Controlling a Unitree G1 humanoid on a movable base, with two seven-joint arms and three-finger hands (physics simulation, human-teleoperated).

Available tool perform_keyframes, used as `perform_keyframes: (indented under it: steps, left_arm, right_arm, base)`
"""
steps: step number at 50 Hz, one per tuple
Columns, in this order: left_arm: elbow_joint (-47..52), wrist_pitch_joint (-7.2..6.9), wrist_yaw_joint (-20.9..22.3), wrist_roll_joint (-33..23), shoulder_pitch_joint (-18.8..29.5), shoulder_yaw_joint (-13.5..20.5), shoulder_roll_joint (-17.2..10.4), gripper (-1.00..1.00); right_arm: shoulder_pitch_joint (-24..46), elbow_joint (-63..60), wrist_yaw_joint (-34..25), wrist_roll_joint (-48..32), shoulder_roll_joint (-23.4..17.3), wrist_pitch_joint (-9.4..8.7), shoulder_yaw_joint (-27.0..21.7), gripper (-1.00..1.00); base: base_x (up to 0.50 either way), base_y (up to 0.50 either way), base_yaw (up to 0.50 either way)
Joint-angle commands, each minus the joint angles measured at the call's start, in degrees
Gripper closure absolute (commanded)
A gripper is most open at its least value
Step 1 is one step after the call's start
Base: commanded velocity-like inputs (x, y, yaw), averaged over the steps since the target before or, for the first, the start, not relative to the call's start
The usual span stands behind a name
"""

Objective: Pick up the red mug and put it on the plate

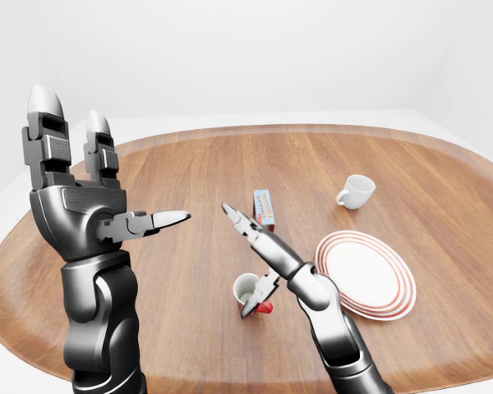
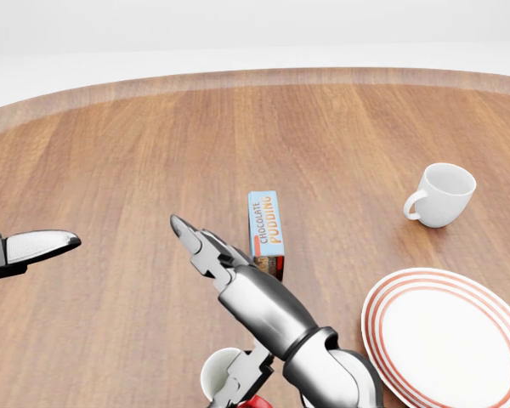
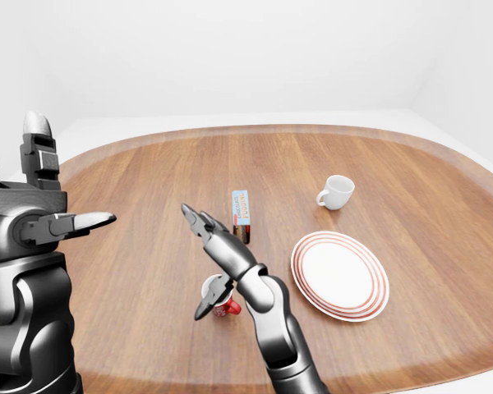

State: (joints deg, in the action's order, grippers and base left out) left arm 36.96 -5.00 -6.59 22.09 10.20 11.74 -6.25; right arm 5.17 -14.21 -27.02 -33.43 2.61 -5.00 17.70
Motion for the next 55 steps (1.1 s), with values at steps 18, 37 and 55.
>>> perform_keyframes:
  steps: [18,37,55]
  left_arm:
    - [0.2,0.0,0.1,-0.1,-0.6,-0.4,0.4,-0.95]
    - [1.2,0.0,-0.4,0.3,-0.3,-0.5,0.5,-0.95]
    - [1.6,0.0,-0.3,0.1,-0.7,-1.0,0.7,-0.95]
  right_arm:
    - [2.9,8.2,-4.2,-13.2,1.7,0.0,0.0,-1.0]
    - [3.4,12.7,-5.3,-18.2,2.6,0.0,0.3,-1.0]
    - [6.1,19.0,-4.7,-21.8,3.5,0.0,-0.9,-1.0]
  base:
    - [0.0,0.0,0.0]
    - [0.0,0.0,0.0]
    - [0.0,0.0,0.0]
